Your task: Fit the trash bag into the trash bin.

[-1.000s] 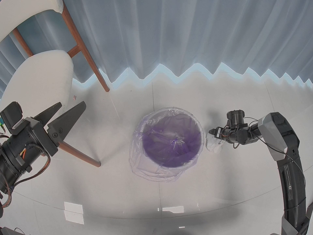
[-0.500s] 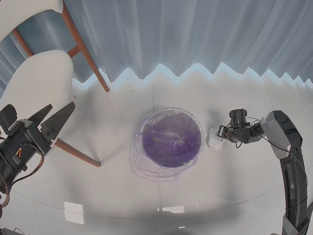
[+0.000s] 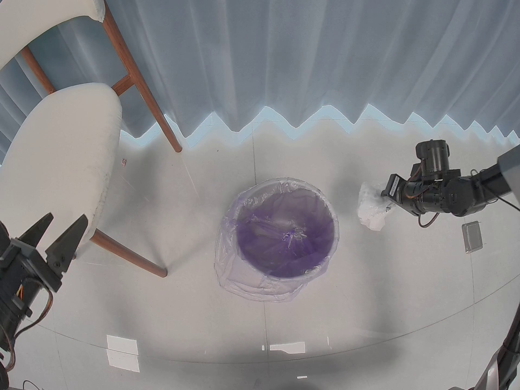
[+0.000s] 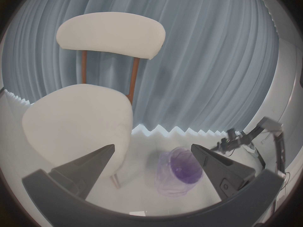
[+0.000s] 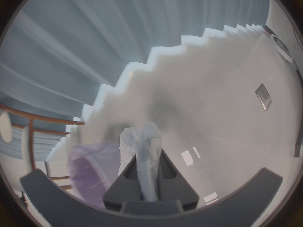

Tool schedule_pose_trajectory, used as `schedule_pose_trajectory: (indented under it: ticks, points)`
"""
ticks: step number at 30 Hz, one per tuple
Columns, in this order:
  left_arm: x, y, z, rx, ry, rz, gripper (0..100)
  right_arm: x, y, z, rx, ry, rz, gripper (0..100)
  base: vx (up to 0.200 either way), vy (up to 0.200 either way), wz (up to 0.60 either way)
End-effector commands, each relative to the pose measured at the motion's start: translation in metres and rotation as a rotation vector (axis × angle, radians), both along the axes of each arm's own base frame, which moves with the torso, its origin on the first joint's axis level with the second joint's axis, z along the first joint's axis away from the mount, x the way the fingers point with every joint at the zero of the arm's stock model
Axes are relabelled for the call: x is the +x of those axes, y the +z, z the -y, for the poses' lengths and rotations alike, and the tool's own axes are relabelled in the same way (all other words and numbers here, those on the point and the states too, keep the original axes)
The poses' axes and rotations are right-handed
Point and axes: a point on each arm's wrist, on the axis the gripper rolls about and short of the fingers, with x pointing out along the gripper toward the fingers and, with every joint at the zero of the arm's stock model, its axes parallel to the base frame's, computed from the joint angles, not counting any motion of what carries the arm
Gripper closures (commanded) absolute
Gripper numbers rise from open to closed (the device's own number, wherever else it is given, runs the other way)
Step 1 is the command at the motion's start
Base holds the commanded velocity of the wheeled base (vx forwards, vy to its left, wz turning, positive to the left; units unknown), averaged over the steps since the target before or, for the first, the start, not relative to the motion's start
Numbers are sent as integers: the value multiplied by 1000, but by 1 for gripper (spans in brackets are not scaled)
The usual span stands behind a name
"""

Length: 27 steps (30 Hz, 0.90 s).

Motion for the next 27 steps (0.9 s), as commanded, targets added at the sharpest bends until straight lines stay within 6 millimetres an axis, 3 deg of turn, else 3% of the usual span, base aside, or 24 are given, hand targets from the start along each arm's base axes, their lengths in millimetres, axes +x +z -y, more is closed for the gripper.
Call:
schedule_pose_trajectory:
  ticks: [1,5,8,9,10,11,16,17,18,19,22,27]
  points:
    - [-63,-45,-20,38,118,0,0,-135,108,-82,85,320,275,100,0,0,0]
    - [-91,-65,-23,72,98,-36,0,-160,112,-120,71,468,296,100,0,0,0]
    - [-114,-90,-26,142,91,-69,0,-164,97,-127,-24,525,276,100,0,0,0]
    - [-114,-90,-26,142,91,-69,0,-164,97,-127,-24,525,276,100,0,0,0]
    - [-127,-111,-28,179,103,-109,0,-163,84,-126,-106,569,254,100,0,0,0]
    - [-126,-113,-28,189,103,-147,0,-161,76,-128,-132,586,238,100,0,0,0]
    - [-124,-110,-27,186,101,-139,0,-140,45,-139,-164,597,236,100,0,0,0]
    - [-124,-110,-27,184,99,-139,0,-127,32,-144,-178,587,250,100,0,0,0]
    - [-124,-110,-27,184,99,-139,0,-127,32,-144,-178,587,250,100,0,0,0]
    - [-124,-110,-27,189,86,-137,0,-107,16,-150,-219,554,300,100,0,0,0]
    - [-124,-110,-27,189,95,-138,0,-84,-5,-158,-271,517,353,100,0,0,0]
    - [-124,-111,-31,192,246,-159,0,-63,-16,-168,-285,517,355,100,0,0,0]
